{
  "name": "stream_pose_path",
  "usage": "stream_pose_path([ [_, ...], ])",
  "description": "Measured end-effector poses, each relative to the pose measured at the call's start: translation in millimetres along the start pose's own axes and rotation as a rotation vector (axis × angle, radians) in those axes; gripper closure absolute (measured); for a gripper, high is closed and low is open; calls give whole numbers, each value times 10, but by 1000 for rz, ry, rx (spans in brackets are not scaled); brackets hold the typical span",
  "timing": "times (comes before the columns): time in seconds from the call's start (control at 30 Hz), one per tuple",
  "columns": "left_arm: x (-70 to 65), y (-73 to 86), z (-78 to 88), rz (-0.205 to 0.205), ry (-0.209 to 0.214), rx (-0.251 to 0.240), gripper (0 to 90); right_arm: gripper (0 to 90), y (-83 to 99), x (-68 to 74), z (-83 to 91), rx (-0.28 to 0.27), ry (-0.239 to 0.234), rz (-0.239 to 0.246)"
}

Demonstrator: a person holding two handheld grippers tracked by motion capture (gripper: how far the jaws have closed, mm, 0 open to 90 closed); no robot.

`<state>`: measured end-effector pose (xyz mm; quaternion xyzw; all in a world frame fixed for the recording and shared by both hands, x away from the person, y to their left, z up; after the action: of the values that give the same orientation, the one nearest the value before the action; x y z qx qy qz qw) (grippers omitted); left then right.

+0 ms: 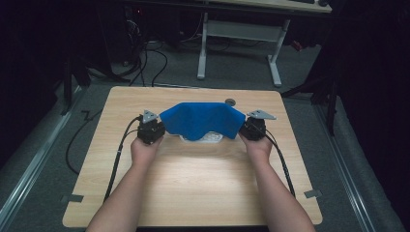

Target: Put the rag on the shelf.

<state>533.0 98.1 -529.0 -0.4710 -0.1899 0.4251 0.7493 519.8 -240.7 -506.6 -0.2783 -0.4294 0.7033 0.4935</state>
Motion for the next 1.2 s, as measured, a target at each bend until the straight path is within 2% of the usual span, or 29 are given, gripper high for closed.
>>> stream_pose_path([
  [0.17,53,-7,54,11,-21,-7,717,715,-19,-25,40,-2,9,-7],
  [0.23,87,-6,89,18,-32,-10,655,684,-29,-49,72,-6,17,-6],
  [0.27,102,-7,103,22,-34,-11,655,684,-29,-49,72,-6,17,-6],
  [0.3,124,-6,140,19,-42,-17,608,660,-37,-65,97,-8,27,-7],
  [0.37,144,-1,179,24,-46,-27,587,659,-43,-73,115,-8,28,-3],
  [0.53,183,26,251,31,-60,-32,559,644,-56,-80,158,-9,40,2],
  [0.63,215,51,296,33,-68,-13,553,635,-63,-93,195,-10,44,4],
  [0.73,232,59,348,26,-79,-20,551,632,-68,-121,268,-31,57,6],
  [1.03,304,131,481,29,-101,-20,545,611,-6,-212,373,-9,84,6],
  [1.13,322,167,544,26,-112,-20,540,596,-17,-217,440,-12,91,25],
  [1.2,335,213,591,35,-122,-2,533,592,-27,-206,510,-35,93,34],
])
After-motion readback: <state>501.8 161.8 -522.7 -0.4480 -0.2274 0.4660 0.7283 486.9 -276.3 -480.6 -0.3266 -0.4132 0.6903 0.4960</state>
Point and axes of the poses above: each handheld gripper's, and its own axes: z roughly backward along the jaws, y roughly out of its underside, x roughly to its left, the point moved 5 cm from there along -z, roughly forward along the jaws, and after that the axes turned 2 degrees about y, right-handed, at the moved point
